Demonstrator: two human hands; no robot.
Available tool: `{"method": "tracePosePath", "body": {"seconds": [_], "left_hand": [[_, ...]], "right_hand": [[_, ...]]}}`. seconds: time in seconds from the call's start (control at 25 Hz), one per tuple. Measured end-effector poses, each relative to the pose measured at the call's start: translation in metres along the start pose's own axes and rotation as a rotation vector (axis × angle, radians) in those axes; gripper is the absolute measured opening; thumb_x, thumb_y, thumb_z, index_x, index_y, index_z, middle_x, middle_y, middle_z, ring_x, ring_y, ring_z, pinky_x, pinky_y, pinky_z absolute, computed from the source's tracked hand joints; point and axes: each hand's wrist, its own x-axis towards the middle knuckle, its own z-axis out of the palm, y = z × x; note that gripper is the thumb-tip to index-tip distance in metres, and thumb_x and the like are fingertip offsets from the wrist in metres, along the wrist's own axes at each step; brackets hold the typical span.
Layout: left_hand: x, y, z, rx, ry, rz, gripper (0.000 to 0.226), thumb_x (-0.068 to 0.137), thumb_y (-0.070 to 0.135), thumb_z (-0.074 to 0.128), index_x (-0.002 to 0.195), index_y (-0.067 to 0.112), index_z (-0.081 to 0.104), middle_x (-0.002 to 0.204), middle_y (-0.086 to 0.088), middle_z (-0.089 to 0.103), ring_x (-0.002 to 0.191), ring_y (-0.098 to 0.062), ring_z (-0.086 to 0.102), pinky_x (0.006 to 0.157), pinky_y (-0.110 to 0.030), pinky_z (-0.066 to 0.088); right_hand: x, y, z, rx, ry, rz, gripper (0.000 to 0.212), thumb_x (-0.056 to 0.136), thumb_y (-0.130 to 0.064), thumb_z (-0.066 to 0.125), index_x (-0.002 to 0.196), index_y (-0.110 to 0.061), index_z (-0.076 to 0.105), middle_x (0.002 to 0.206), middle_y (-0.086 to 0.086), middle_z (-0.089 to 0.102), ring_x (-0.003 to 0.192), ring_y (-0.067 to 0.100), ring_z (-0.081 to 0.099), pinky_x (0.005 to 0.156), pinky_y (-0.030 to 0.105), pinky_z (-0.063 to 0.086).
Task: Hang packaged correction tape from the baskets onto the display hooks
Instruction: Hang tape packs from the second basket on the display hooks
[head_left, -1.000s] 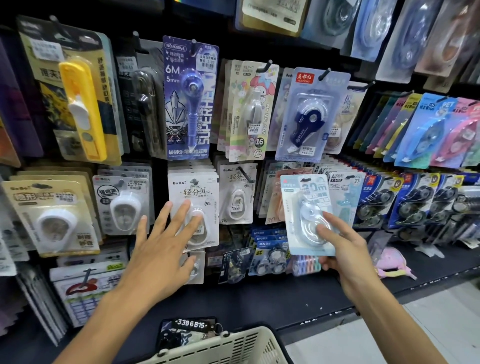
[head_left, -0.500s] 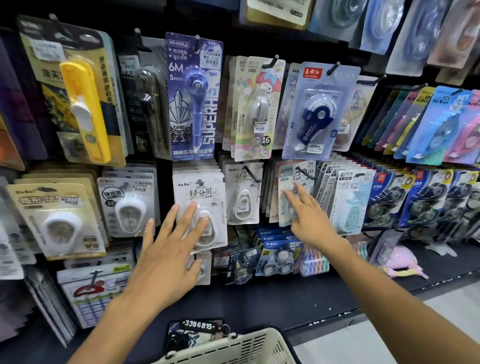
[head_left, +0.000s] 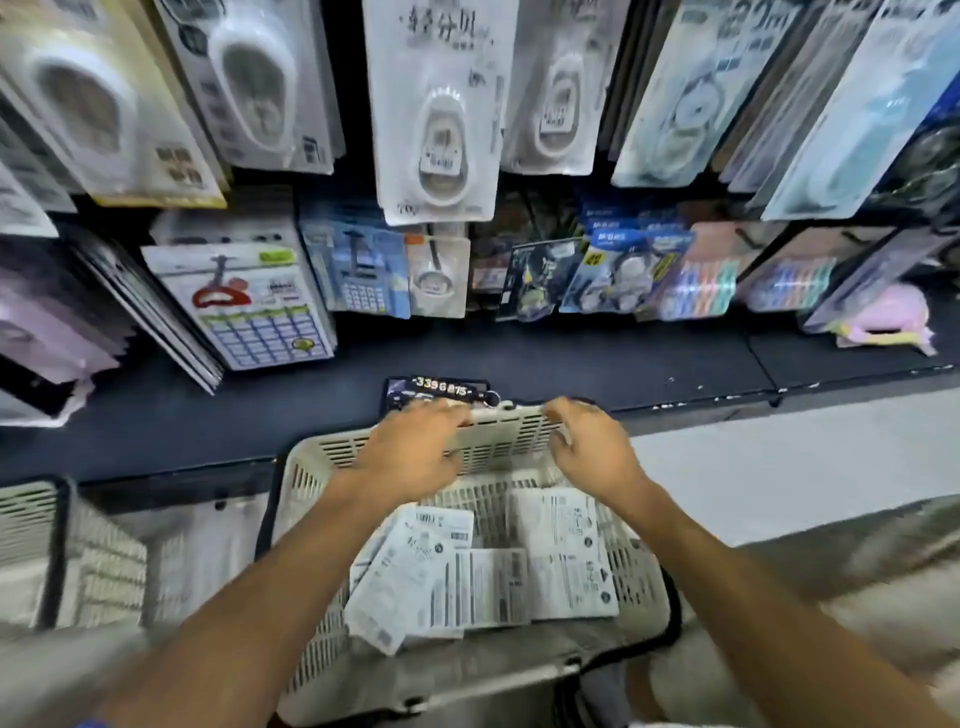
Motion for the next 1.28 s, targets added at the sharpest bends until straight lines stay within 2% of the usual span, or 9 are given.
{"method": "tracePosePath", "body": {"seconds": [0.08, 0.2, 0.52, 0.72, 0.8, 0.92, 1.04, 1.16, 1.28], "left_hand": [[-0.015, -0.025, 0.067, 0.027, -0.444, -0.082, 0.055, 0.096, 0.031, 0.061, 0.148, 0.026, 0.044, 0.150, -0.005, 0.050, 0.134, -0.028, 0.049, 0.108, -0.037, 0.043], [-0.033, -0.062, 0.131, -0.129, -0.786, -0.323, 0.065, 0.094, 0.025, 0.066, 0.153, 0.026, 0.039, 0.157, -0.006, 0.044, 0.133, -0.026, 0.053, 0.108, -0.034, 0.046], [-0.008, -0.092, 0.198, -0.391, -0.518, -0.581, 0.098, 0.082, 0.016, 0.078, 0.161, 0.019, 0.020, 0.163, -0.008, 0.034, 0.139, -0.028, 0.049, 0.106, -0.037, 0.049], [-0.017, -0.087, 0.218, -0.323, -0.625, -0.265, 0.053, 0.075, 0.022, 0.084, 0.126, 0.026, 0.069, 0.126, 0.002, 0.064, 0.108, -0.017, 0.061, 0.083, -0.025, 0.046], [-0.015, -0.081, 0.217, -0.294, -0.571, -0.185, 0.065, 0.072, 0.035, 0.086, 0.132, 0.028, 0.063, 0.129, 0.005, 0.056, 0.117, -0.017, 0.051, 0.091, -0.028, 0.042], [-0.014, -0.074, 0.212, -0.386, -0.657, -0.230, 0.096, 0.070, 0.032, 0.091, 0.151, 0.036, 0.040, 0.143, 0.004, 0.058, 0.118, -0.018, 0.060, 0.093, -0.028, 0.049], [-0.013, -0.075, 0.206, -0.379, -0.641, -0.275, 0.084, 0.068, 0.031, 0.091, 0.142, 0.035, 0.053, 0.133, 0.005, 0.068, 0.109, -0.015, 0.067, 0.087, -0.027, 0.052], [-0.013, -0.078, 0.202, -0.408, -0.624, -0.399, 0.064, 0.073, 0.030, 0.087, 0.131, 0.034, 0.063, 0.125, 0.009, 0.072, 0.104, -0.012, 0.069, 0.079, -0.024, 0.048], [-0.012, -0.077, 0.200, -0.414, -0.638, -0.447, 0.056, 0.077, 0.028, 0.084, 0.129, 0.029, 0.066, 0.127, 0.005, 0.072, 0.108, -0.016, 0.068, 0.082, -0.024, 0.048]], "right_hand": [[-0.017, 0.016, 0.061, -0.238, -0.403, 0.005, 0.047, 0.091, -0.024, 0.059, 0.138, -0.025, 0.055, 0.131, 0.007, 0.066, 0.124, 0.029, 0.056, 0.099, 0.037, 0.050], [-0.019, 0.043, 0.100, -0.267, -0.513, 0.088, 0.048, 0.090, -0.024, 0.057, 0.138, -0.021, 0.054, 0.132, 0.009, 0.065, 0.121, 0.029, 0.059, 0.095, 0.036, 0.051], [-0.029, 0.027, 0.209, -0.134, -0.779, 0.082, 0.064, 0.092, -0.045, 0.062, 0.147, -0.016, 0.046, 0.146, 0.009, 0.054, 0.131, 0.026, 0.053, 0.106, 0.036, 0.045], [-0.020, 0.032, 0.204, 0.252, -0.870, 0.186, 0.035, 0.078, -0.020, 0.084, 0.111, -0.016, 0.075, 0.112, -0.002, 0.072, 0.101, 0.018, 0.068, 0.090, 0.032, 0.054], [-0.015, 0.026, 0.193, 0.583, -0.821, 0.284, 0.029, 0.075, -0.015, 0.088, 0.102, -0.017, 0.078, 0.103, -0.004, 0.075, 0.092, 0.014, 0.071, 0.087, 0.034, 0.055], [-0.017, -0.005, 0.188, 0.707, -0.894, 0.303, 0.027, 0.089, -0.037, 0.074, 0.116, -0.029, 0.074, 0.132, -0.002, 0.068, 0.115, 0.012, 0.064, 0.106, 0.040, 0.047], [-0.007, -0.007, 0.180, 0.535, -0.814, 0.229, 0.043, 0.093, -0.065, 0.051, 0.126, -0.042, 0.064, 0.143, -0.004, 0.058, 0.122, 0.016, 0.056, 0.109, 0.041, 0.037], [0.015, 0.032, 0.153, -0.248, -0.579, 0.212, 0.045, 0.096, -0.036, 0.053, 0.137, -0.017, 0.050, 0.135, 0.009, 0.060, 0.129, 0.031, 0.050, 0.108, 0.044, 0.037], [0.012, 0.048, 0.141, -0.433, -0.697, 0.235, 0.057, 0.089, -0.011, 0.055, 0.144, -0.010, 0.040, 0.140, 0.012, 0.052, 0.124, 0.032, 0.056, 0.102, 0.043, 0.047]]}}
